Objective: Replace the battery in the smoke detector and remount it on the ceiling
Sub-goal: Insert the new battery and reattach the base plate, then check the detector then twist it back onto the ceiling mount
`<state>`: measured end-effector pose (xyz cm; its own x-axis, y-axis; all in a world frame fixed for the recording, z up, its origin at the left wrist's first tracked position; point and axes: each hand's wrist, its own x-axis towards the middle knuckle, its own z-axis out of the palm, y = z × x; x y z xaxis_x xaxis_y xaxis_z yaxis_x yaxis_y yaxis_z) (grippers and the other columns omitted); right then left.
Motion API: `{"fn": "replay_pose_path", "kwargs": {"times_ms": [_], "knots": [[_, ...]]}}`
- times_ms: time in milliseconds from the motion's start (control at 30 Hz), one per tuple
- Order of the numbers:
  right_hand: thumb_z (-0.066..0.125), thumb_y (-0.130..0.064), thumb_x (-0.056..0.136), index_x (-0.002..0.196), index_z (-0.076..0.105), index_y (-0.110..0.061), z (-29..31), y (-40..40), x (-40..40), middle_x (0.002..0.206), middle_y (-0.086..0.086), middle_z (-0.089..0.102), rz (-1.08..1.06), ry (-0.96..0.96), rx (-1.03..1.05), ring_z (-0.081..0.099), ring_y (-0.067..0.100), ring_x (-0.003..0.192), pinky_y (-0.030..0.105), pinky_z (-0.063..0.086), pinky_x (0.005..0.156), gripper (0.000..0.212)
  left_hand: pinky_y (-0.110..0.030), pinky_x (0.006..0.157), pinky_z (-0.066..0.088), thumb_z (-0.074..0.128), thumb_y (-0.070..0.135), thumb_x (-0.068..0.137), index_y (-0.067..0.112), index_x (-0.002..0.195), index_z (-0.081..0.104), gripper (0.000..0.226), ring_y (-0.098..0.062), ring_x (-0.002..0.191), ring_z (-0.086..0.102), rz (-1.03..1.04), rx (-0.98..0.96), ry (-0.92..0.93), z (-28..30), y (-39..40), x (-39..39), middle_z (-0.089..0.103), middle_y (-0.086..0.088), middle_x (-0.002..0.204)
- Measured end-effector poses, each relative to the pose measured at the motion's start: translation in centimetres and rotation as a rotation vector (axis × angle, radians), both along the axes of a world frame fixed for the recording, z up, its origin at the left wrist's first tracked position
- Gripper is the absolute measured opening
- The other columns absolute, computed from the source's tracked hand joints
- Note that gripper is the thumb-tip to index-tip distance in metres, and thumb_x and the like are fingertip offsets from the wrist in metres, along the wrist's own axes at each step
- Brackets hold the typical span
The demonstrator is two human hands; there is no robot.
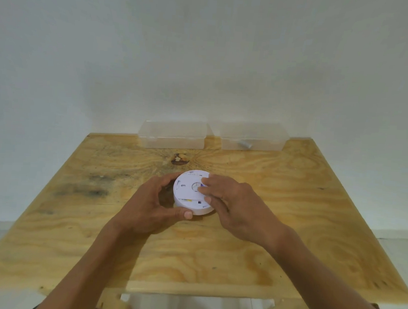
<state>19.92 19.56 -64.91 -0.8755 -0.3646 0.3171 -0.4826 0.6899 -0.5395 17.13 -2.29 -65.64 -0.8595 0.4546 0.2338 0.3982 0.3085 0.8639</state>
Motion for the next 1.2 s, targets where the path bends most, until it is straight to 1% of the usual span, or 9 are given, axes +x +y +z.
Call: {"fn": "replay_pose_path", "kwargs": {"times_ms": [133,300,400,467,667,800,967,1067,1200], "knots": [[0.056,-0.021,0.095,0.137,0.056,-0.021,-0.3,0.1,0.8,0.149,-0.006,0.048,0.022,-0.040,0.049,0.030,0.002,0.143,-0.003,0.008,0.101,0.043,-0.009,0.086,0.050,0.086,0.004,0.068,0.027,0.124,0.061,0.065,0.001,0.108,0.069,0.017,-0.006,-0.035,-0.2,0.0,0.3,0.073,0.024,0.116],[0.075,-0.030,0.083,0.141,0.052,-0.024,-1.1,0.4,0.3,0.152,-0.007,0.045,0.051,-0.026,0.089,0.027,0.003,0.145,0.010,0.016,0.109,0.063,-0.008,0.087,0.048,0.083,0.004,0.071,0.022,0.125,0.063,0.060,0.004,0.109,0.068,0.036,0.021,-0.068,-0.1,-0.1,0.3,0.073,0.025,0.116],[0.083,-0.024,0.076,0.136,0.058,-0.020,-2.0,0.4,-0.2,0.146,-0.001,0.052,0.047,0.007,0.065,0.038,0.012,0.142,0.026,0.035,0.111,0.065,-0.006,0.085,0.048,0.082,0.000,0.074,0.022,0.123,0.062,0.058,0.008,0.106,0.067,0.046,0.008,-0.080,0.0,0.0,0.4,0.073,0.030,0.111],[0.085,-0.019,0.073,0.131,0.062,-0.016,-2.4,0.3,-0.2,0.140,0.003,0.059,0.044,0.056,0.043,0.046,0.018,0.137,0.036,0.045,0.106,0.062,-0.006,0.084,0.048,0.080,-0.003,0.075,0.019,0.125,0.063,0.057,0.007,0.105,0.068,0.054,0.030,-0.101,0.0,0.0,0.5,0.073,0.028,0.113],[0.073,-0.026,0.086,0.132,0.058,-0.013,-2.4,-0.1,-0.1,0.132,0.007,0.064,0.006,0.145,-0.008,0.060,0.023,0.121,0.036,0.052,0.096,0.051,-0.012,0.081,0.052,0.069,0.017,0.091,0.017,0.124,0.068,0.033,-0.002,0.102,0.072,0.093,0.107,-0.155,0.5,0.2,0.9,0.078,0.012,0.110],[0.064,-0.022,0.095,0.125,0.062,-0.018,-1.3,-1.0,0.6,0.112,-0.004,0.072,-0.137,-0.071,-0.507,0.069,0.010,0.101,0.029,0.059,0.081,0.031,-0.012,0.076,0.052,0.057,0.027,0.099,0.015,0.118,0.072,0.027,-0.004,0.095,0.074,0.157,0.253,-0.148,1.0,1.0,1.9,0.080,0.001,0.106],[0.056,-0.016,0.099,0.124,0.060,-0.012,-0.2,-1.8,1.5,0.110,0.009,0.075,-0.158,-0.392,-1.131,0.073,0.027,0.100,0.048,0.060,0.082,0.026,-0.024,0.081,0.059,0.056,0.012,0.096,0.023,0.129,0.066,0.035,-0.014,0.103,0.074,0.162,0.455,-0.244,0.8,1.9,2.7,0.077,0.001,0.116],[0.053,-0.017,0.100,0.124,0.059,-0.011,-0.2,-1.8,1.9,0.111,0.012,0.075,-0.179,-0.490,-1.285,0.072,0.031,0.102,0.048,0.058,0.085,0.025,-0.040,0.090,0.061,0.062,0.015,0.094,0.028,0.133,0.063,0.041,-0.023,0.104,0.074,0.200,0.430,-0.264,0.6,2.3,2.8,0.077,0.000,0.114],[0.055,-0.019,0.098,0.116,0.065,-0.013,-0.7,-1.6,2.2,0.107,0.007,0.076,-0.240,-0.477,-1.246,0.073,0.026,0.099,0.040,0.060,0.078,0.021,-0.039,0.087,0.062,0.067,0.008,0.092,0.020,0.127,0.068,0.036,-0.027,0.101,0.075,0.267,0.460,-0.287,0.3,2.8,2.8,0.079,-0.005,0.106]]}}
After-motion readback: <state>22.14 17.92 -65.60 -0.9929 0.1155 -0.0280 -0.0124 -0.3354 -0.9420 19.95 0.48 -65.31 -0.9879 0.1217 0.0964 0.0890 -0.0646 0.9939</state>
